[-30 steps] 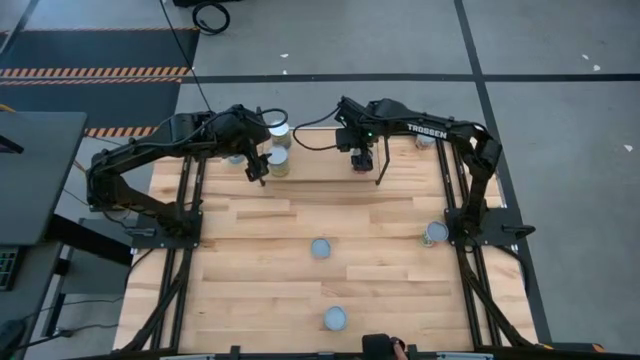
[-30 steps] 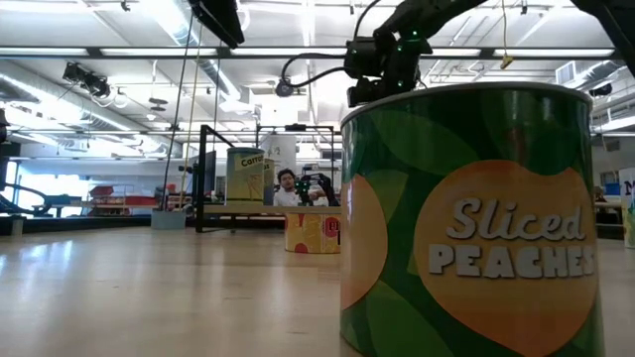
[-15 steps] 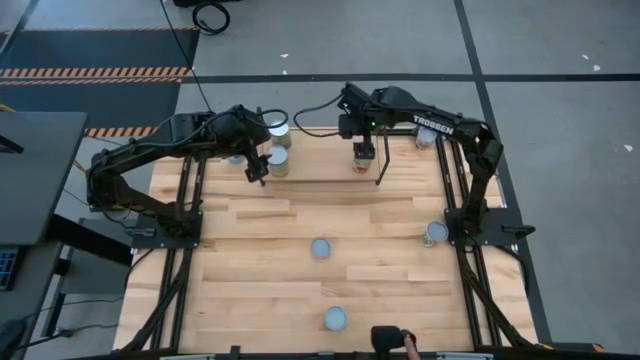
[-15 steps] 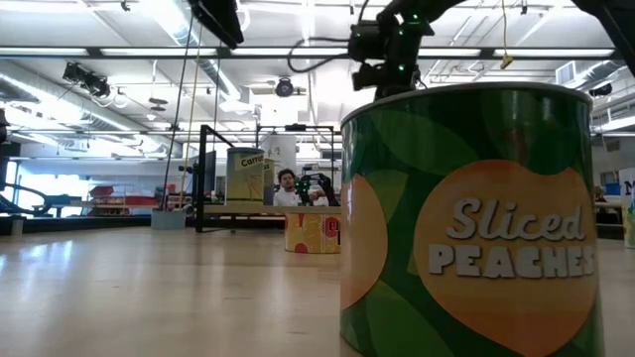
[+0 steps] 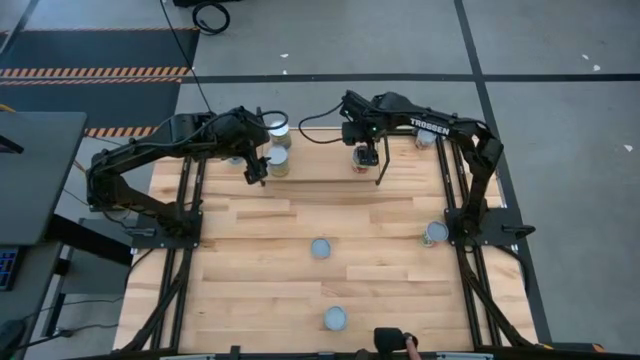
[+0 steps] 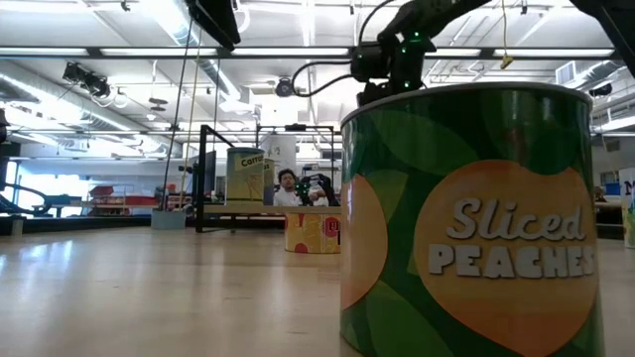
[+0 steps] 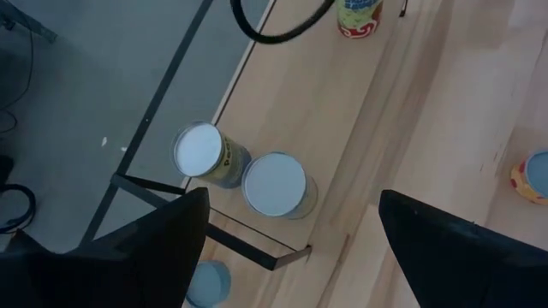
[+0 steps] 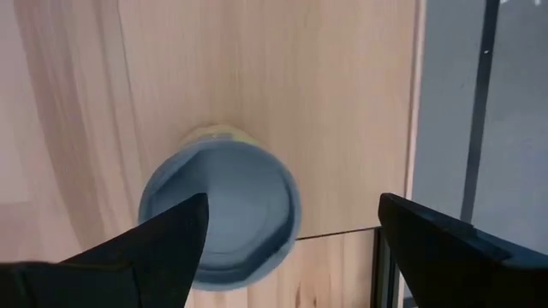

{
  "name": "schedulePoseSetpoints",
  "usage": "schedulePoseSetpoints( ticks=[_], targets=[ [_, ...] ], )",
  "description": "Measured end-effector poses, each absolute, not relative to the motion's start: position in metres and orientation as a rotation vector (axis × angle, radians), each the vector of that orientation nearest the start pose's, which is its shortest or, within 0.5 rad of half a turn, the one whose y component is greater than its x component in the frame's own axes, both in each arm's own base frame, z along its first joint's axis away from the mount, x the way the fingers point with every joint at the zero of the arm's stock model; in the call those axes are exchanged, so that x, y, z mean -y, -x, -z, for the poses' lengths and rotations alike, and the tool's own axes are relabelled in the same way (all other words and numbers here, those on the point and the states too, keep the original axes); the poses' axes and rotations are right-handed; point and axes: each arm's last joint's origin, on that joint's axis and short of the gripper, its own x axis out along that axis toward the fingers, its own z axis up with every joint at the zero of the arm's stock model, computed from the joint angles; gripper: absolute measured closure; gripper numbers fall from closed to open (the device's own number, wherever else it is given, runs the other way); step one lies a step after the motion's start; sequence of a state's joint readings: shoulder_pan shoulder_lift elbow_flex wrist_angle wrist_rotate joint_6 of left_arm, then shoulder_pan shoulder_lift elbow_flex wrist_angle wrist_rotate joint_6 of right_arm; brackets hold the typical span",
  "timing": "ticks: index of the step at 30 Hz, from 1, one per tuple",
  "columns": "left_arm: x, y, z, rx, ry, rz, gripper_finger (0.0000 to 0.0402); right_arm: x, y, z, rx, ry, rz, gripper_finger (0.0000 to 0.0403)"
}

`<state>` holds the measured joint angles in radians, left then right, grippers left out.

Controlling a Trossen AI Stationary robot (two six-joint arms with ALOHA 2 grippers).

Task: Pick and place cans onto a shelf
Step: Put the light green can on the shelf

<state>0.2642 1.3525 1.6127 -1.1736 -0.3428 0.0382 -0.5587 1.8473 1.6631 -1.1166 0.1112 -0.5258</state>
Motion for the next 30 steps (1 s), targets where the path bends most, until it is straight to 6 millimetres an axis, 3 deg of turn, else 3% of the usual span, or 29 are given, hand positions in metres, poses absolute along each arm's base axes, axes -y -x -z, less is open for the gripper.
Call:
schedulePoseSetpoints(
  ticks=[6,20,24,30],
  targets=[
    [-0.073,-0.231,-0.407,-0.940,-0.070,-0.546,0.0054,0.198,-0.311,-0.268,-1.400,0.138,0.208,0.0054],
    [-0.072,-0.231,-0.407,-0.943,-0.067,-0.548,0.0054,0.195,-0.311,-0.270,-1.389,0.120,0.197,0.0054],
    [-0.073,-0.231,-0.407,-0.942,-0.067,-0.548,0.0054,0.193,-0.307,-0.279,-1.367,0.129,0.208,0.0054],
    [-0.073,-0.232,-0.407,-0.928,-0.066,-0.549,0.0054,0.180,-0.297,-0.306,-1.282,0.132,0.252,0.0054]
  ],
)
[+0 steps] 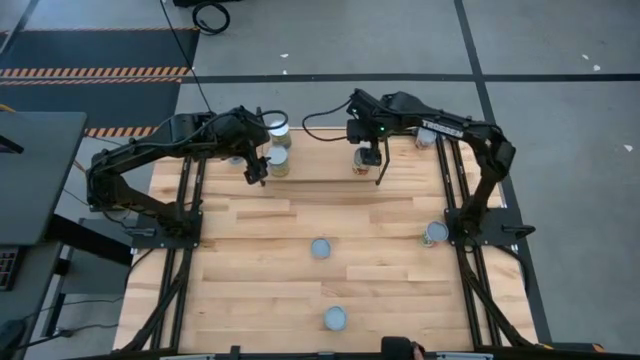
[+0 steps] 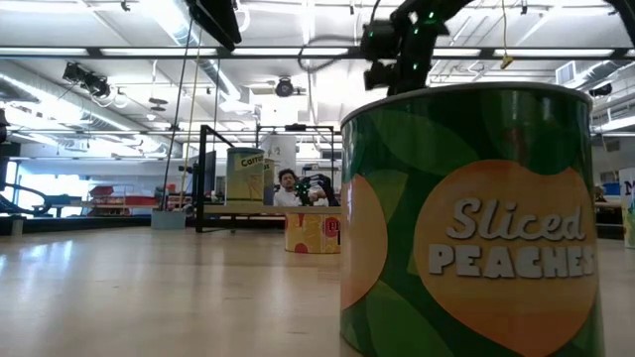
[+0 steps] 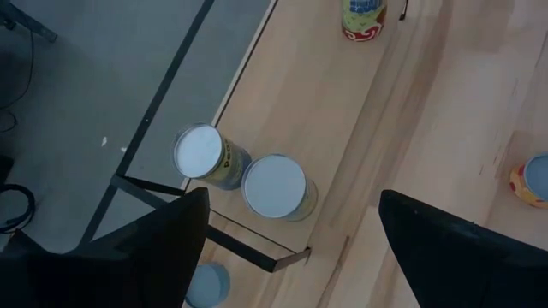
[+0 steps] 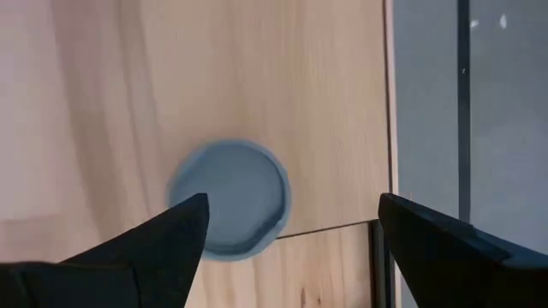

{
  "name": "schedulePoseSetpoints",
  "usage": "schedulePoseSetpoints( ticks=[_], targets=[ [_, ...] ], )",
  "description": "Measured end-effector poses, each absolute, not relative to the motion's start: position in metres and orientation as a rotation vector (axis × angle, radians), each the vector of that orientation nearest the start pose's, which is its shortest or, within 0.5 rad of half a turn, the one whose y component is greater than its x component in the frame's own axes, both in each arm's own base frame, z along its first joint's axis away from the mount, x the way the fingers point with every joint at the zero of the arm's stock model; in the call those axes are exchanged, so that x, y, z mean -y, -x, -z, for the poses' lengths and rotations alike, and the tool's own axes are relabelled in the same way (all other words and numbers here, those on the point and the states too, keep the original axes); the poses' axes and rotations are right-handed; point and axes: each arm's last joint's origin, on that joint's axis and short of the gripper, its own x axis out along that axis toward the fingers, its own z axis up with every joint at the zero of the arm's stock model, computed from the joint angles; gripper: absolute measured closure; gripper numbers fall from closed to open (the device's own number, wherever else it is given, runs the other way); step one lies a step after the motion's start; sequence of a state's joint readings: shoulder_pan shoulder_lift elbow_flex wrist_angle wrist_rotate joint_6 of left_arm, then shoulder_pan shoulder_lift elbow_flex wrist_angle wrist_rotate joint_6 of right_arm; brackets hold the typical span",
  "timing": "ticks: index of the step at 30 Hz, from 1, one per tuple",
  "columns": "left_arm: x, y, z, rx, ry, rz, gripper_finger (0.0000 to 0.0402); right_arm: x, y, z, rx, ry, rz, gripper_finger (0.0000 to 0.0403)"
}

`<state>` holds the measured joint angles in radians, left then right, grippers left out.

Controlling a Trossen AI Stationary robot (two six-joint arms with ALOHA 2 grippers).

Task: Pick and place cans onto a shelf
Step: Put the light green can on the shelf, then put the white can on the shelf aligned with the light green can

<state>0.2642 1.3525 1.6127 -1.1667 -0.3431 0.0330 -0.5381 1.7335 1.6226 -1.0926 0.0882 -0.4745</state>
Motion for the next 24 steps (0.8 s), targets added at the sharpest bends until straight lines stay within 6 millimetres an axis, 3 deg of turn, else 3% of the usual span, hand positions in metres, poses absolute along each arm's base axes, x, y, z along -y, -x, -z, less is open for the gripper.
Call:
schedulePoseSetpoints(
  ticks=[5,11,17,24],
  targets=[
    [-0.074,-0.236,-0.411,-0.875,-0.066,-0.555,0.0054,0.152,-0.290,-0.335,-1.176,0.109,0.248,0.0054],
    [-0.075,-0.239,-0.414,-0.817,-0.059,-0.563,0.0054,0.093,-0.273,-0.364,-1.135,0.024,0.155,0.0054],
    [-0.073,-0.240,-0.414,-0.777,0.083,-0.571,0.0054,0.028,-0.250,-0.379,-1.193,-0.011,0.054,0.0054],
    [-0.045,-0.245,-0.411,-0.798,0.159,-0.446,0.0054,-0.041,-0.223,-0.380,-1.245,-0.016,-0.050,0.0054]
  ],
)
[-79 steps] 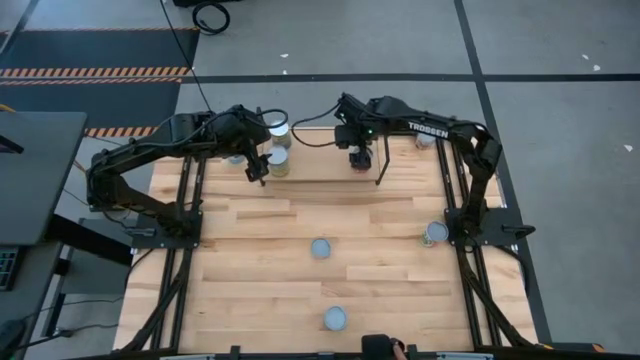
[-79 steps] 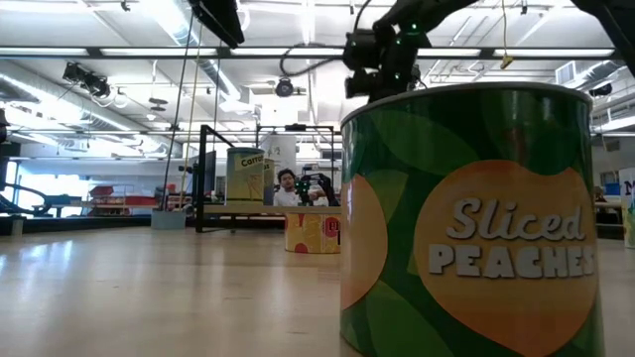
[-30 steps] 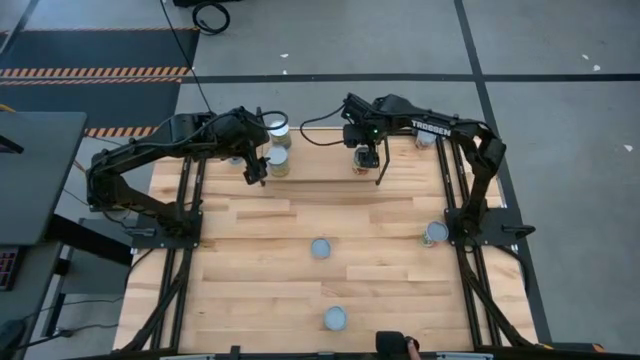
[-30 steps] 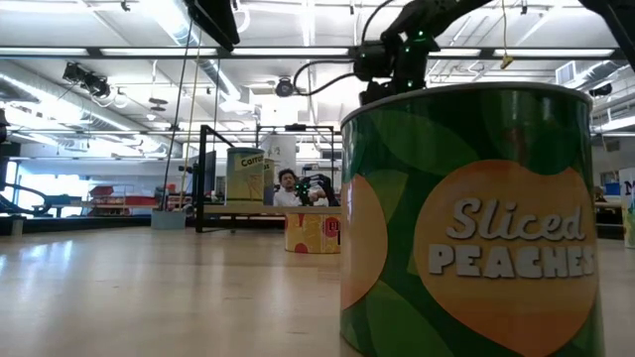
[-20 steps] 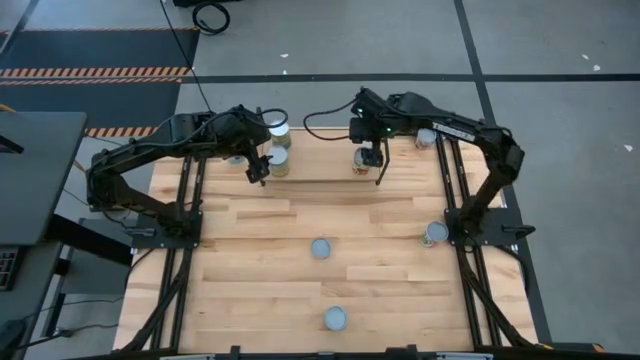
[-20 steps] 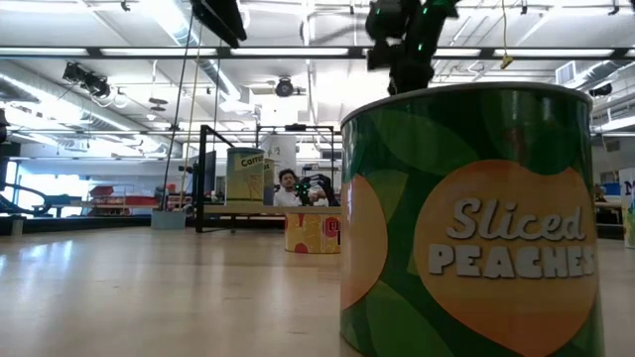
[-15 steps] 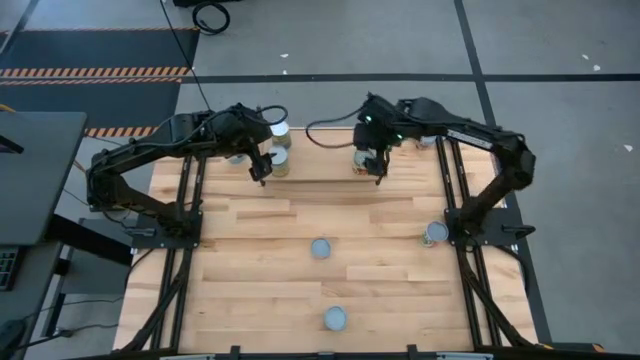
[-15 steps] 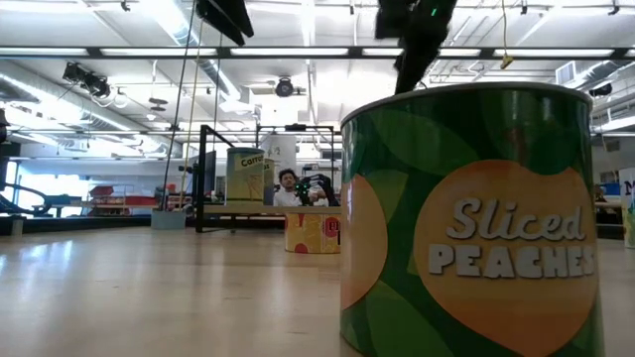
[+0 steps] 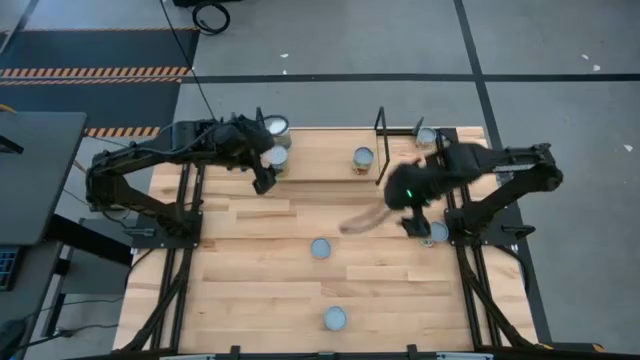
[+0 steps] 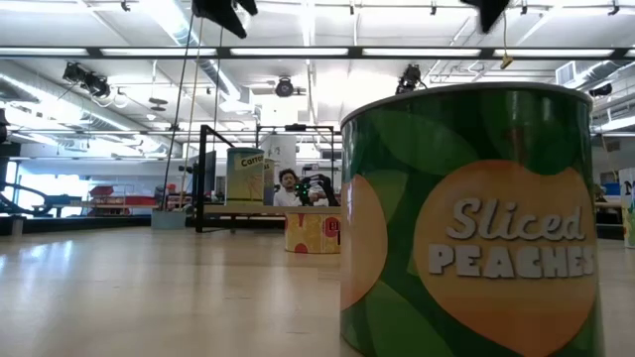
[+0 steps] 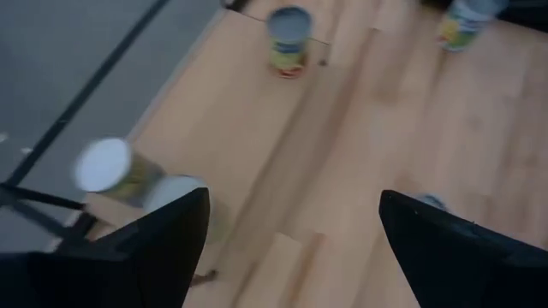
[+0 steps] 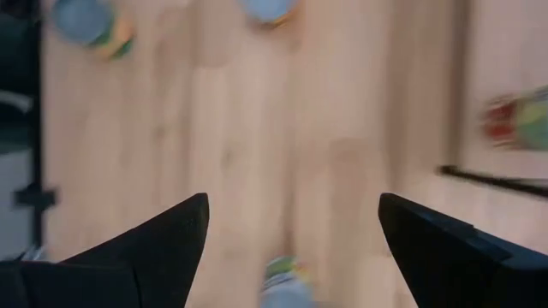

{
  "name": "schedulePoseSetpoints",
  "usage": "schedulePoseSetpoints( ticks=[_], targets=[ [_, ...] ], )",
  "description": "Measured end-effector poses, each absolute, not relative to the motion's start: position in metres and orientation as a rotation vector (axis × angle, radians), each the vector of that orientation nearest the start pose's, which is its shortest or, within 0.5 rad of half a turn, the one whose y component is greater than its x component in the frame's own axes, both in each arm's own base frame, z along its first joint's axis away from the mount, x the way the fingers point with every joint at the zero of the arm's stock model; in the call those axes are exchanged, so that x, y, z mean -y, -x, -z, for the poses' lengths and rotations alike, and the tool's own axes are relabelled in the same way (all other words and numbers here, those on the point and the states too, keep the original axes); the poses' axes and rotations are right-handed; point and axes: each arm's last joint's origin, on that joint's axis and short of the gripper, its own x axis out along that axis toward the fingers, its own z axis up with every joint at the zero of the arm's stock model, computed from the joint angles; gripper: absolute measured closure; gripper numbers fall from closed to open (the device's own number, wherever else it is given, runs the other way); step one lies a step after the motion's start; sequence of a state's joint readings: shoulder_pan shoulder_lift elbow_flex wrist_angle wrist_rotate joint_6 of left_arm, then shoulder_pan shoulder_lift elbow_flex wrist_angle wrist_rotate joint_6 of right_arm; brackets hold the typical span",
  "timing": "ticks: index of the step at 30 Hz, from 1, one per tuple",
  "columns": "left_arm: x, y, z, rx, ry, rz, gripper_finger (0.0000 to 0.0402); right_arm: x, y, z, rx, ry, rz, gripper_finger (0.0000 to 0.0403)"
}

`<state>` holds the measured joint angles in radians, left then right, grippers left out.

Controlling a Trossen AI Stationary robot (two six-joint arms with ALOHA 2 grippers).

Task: Pick and place cans onto a shelf
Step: Put the white can on the shelf aligned with the light green can

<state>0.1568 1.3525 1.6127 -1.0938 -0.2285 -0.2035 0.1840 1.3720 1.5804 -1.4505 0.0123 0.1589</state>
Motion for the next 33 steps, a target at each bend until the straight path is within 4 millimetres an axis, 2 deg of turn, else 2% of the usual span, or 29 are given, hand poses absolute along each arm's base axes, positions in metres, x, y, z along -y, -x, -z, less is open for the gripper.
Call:
schedulePoseSetpoints(
  ticks=[5,10,18,25,33],
  targets=[
    [-0.024,-0.240,-0.417,-0.762,0.203,-0.399,0.0054,-0.082,-0.203,-0.359,-1.343,-0.107,-0.123,0.0053],
    [-0.008,-0.235,-0.415,-0.787,0.226,-0.400,0.0054,-0.103,-0.186,-0.350,-1.395,-0.181,-0.071,0.0042],
    [0.018,-0.232,-0.413,-0.814,0.166,-0.349,0.0054,-0.126,-0.158,-0.332,-1.474,-0.273,0.100,0.0036],
    [0.037,-0.229,-0.414,-0.804,0.132,-0.317,0.0054,-0.142,-0.151,-0.316,-1.393,-0.304,0.192,0.0018],
    [0.047,-0.228,-0.414,-0.792,0.158,-0.313,0.0054,-0.149,-0.139,-0.291,-1.432,-0.168,0.176,0.0008]
  ],
)
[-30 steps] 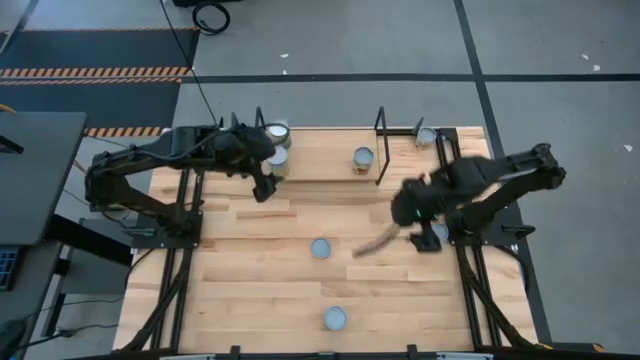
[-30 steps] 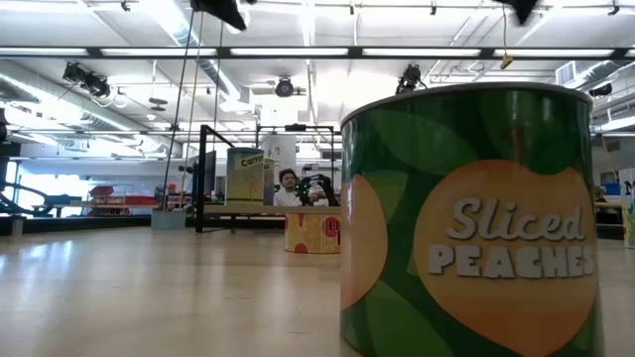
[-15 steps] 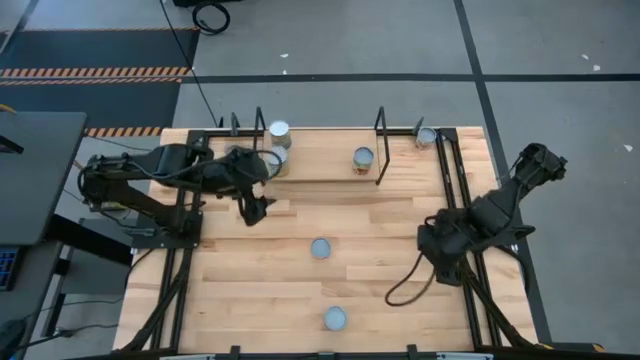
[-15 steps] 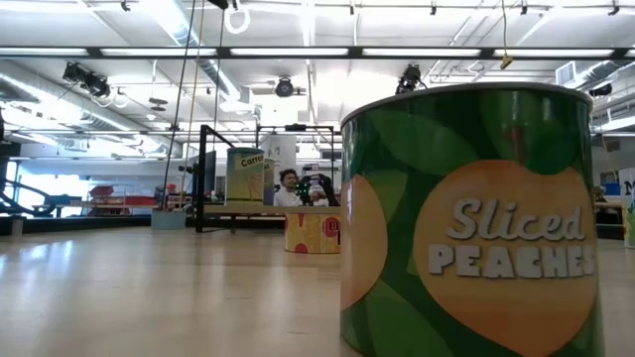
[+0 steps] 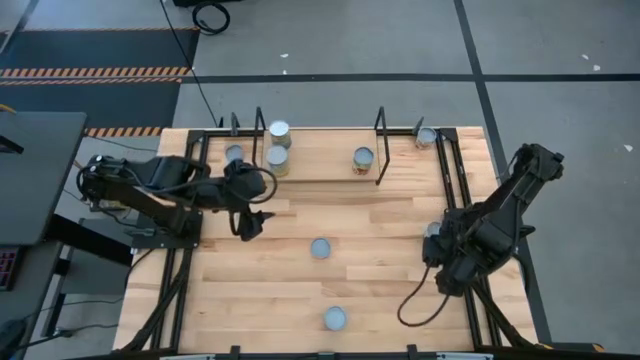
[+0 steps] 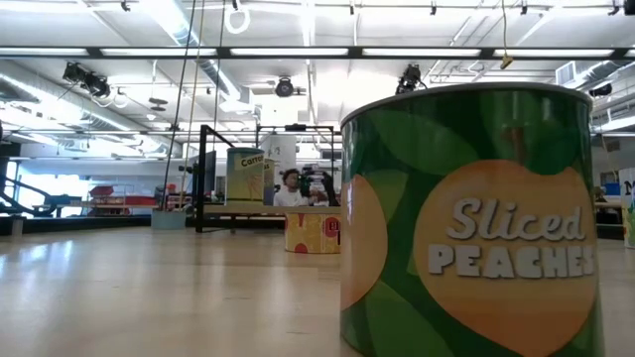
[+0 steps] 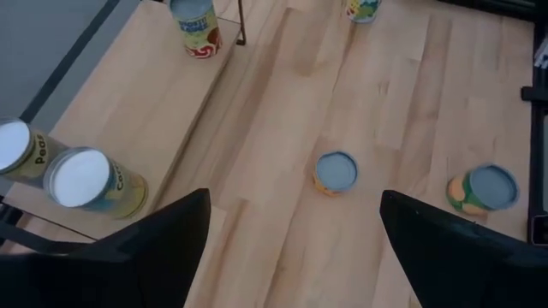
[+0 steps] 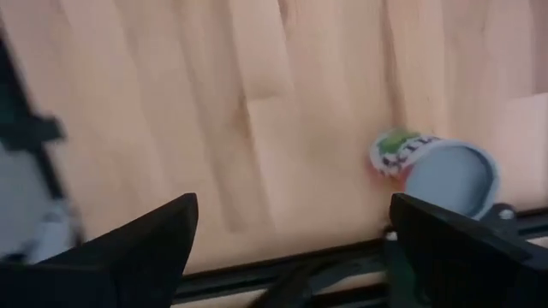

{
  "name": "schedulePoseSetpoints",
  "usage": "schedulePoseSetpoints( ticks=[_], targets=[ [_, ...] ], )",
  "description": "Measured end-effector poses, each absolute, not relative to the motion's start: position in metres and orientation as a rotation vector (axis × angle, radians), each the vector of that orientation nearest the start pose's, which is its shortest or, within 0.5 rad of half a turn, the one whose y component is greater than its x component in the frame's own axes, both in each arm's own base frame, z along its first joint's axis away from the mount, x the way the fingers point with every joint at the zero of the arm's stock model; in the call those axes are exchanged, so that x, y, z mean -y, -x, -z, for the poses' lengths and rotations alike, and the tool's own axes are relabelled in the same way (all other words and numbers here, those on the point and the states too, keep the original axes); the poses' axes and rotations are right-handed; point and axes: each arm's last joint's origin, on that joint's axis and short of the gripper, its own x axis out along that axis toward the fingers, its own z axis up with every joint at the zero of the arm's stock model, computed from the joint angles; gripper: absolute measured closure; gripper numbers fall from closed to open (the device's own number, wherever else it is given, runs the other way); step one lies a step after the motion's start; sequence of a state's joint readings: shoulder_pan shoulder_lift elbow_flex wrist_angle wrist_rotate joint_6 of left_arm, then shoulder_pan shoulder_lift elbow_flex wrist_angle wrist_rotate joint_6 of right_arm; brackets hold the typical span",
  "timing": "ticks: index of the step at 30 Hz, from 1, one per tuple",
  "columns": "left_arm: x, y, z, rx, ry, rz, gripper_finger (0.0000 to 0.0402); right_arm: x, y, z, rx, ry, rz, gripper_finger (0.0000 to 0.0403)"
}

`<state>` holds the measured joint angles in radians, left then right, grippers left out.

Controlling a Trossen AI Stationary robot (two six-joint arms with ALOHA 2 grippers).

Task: Pick and place cans onto a shelf
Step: Put the white can on the shelf aligned with the light green can

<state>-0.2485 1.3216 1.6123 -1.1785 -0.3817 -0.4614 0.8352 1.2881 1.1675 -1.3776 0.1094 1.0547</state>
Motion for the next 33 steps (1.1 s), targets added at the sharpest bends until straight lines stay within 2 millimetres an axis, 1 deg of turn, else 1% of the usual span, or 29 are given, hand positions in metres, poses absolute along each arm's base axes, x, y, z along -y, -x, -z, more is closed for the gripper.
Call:
schedulePoseSetpoints(
  ticks=[2,6,9,13,15,17,19,23,33],
  targets=[
    [0.048,-0.228,-0.414,-0.787,0.157,-0.310,0.0054,-0.144,-0.135,-0.281,-1.444,-0.120,0.202,0.0008],
    [0.048,-0.229,-0.416,-0.757,0.176,-0.326,0.0054,-0.117,-0.133,-0.268,-1.455,-0.121,0.229,0.0008],
    [0.048,-0.231,-0.417,-0.737,0.184,-0.334,0.0054,-0.095,-0.128,-0.265,-1.480,-0.134,0.198,0.0008],
    [0.048,-0.231,-0.417,-0.718,0.174,-0.359,0.0054,-0.076,-0.118,-0.251,-1.519,-0.109,0.147,0.0008],
    [0.047,-0.231,-0.418,-0.707,0.163,-0.386,0.0054,-0.069,-0.116,-0.242,-1.536,-0.131,0.131,0.0009],
    [0.046,-0.231,-0.418,-0.696,0.160,-0.406,0.0054,-0.066,-0.120,-0.237,-1.502,-0.176,0.117,0.0009],
    [0.046,-0.231,-0.418,-0.685,0.172,-0.418,0.0054,-0.061,-0.124,-0.238,-1.468,-0.199,0.149,0.0009],
    [0.045,-0.232,-0.419,-0.671,0.171,-0.442,0.0054,-0.051,-0.127,-0.238,-1.468,-0.233,0.222,0.0007],
    [0.045,-0.235,-0.423,-0.604,0.172,-0.468,0.0054,-0.030,-0.143,-0.227,-1.573,-0.303,0.244,0.0004]
  ],
)
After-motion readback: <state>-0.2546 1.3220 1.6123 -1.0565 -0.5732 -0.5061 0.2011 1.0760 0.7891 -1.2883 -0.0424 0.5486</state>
